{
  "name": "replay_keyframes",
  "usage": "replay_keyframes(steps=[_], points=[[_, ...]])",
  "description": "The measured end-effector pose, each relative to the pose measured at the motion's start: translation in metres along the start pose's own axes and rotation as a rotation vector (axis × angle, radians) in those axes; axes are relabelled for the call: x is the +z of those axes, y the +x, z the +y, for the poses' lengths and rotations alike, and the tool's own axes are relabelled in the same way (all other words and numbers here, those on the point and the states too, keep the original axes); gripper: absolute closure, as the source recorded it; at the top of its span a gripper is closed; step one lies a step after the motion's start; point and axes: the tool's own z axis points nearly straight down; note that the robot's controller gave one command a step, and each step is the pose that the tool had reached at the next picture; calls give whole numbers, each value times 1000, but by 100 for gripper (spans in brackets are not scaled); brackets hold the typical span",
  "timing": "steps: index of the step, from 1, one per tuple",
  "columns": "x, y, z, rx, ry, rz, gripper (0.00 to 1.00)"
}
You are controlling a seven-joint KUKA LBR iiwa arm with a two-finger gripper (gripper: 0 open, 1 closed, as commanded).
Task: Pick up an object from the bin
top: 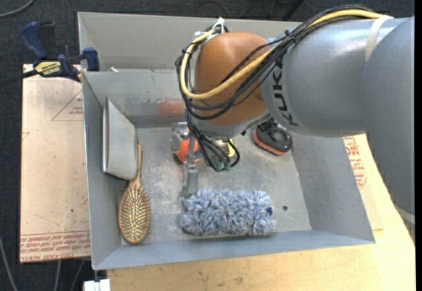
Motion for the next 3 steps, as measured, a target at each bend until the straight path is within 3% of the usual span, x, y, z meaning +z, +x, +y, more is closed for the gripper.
replay_keyframes(steps=[1, 2, 3], points=[[39, -17, -44, 22, 1, 3, 0], [56, -24, -54, -8, 1, -5, 0], [71, -43, -51, -125, -7, -28, 0]])
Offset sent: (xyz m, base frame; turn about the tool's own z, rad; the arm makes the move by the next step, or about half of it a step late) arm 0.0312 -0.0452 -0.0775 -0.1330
